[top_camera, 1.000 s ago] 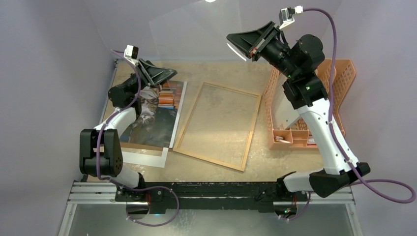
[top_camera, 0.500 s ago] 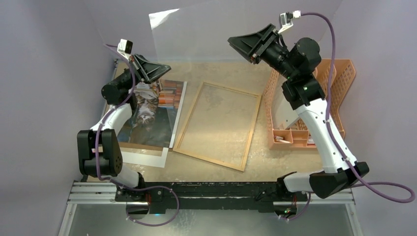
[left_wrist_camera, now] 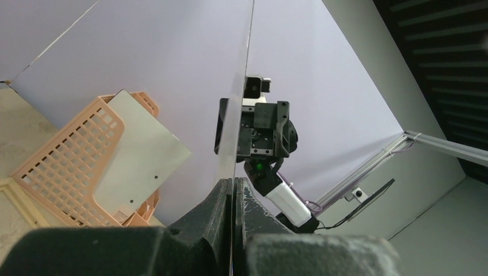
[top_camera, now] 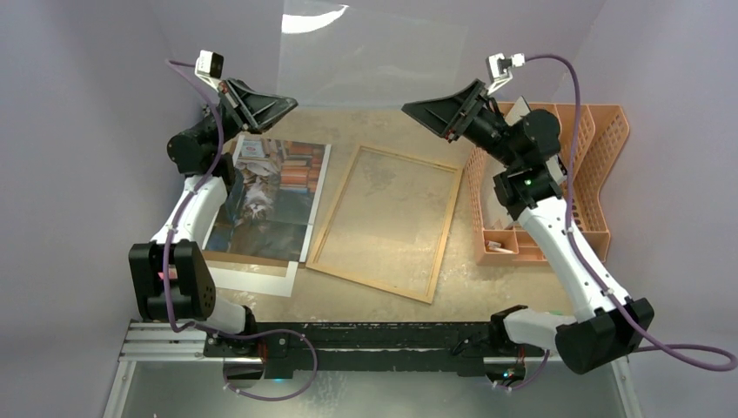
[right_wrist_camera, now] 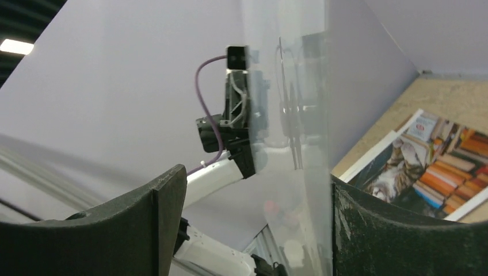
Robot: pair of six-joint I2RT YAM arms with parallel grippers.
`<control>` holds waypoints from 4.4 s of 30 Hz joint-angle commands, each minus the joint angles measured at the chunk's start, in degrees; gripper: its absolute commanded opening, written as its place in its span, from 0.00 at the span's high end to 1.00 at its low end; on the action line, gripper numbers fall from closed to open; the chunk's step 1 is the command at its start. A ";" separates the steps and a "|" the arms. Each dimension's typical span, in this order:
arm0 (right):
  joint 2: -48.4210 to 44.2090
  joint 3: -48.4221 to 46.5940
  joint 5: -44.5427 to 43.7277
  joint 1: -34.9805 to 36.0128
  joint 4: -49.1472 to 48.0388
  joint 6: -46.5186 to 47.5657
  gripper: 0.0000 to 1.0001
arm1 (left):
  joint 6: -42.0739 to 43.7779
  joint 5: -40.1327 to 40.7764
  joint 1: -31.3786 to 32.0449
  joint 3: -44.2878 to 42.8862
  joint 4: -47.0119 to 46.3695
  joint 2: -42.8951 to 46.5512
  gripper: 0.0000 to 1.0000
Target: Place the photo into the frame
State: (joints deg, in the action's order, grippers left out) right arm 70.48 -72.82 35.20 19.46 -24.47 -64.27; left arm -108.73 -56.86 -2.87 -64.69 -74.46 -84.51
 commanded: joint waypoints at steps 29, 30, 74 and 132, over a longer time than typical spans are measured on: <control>-2.02 14.06 4.81 0.07 -33.20 -8.46 0.99 | -0.80 7.45 -0.20 -2.28 7.54 3.32 1.00; -2.21 14.10 4.73 0.05 -32.47 -8.44 1.00 | 0.19 7.31 -0.20 -1.77 8.67 3.61 1.00; -6.05 2.30 -27.61 -0.35 34.46 14.55 1.00 | 86.05 41.00 20.04 -4.99 91.34 -23.14 0.38; 10.73 3.12 -5.69 6.67 12.44 16.44 1.00 | 72.07 49.15 8.31 -0.26 110.48 -1.34 0.56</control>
State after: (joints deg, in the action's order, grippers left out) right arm 80.73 -66.43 29.50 23.68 -5.69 -45.95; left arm -35.51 -11.00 7.40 -61.67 34.11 -90.15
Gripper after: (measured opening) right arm 0.005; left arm 0.435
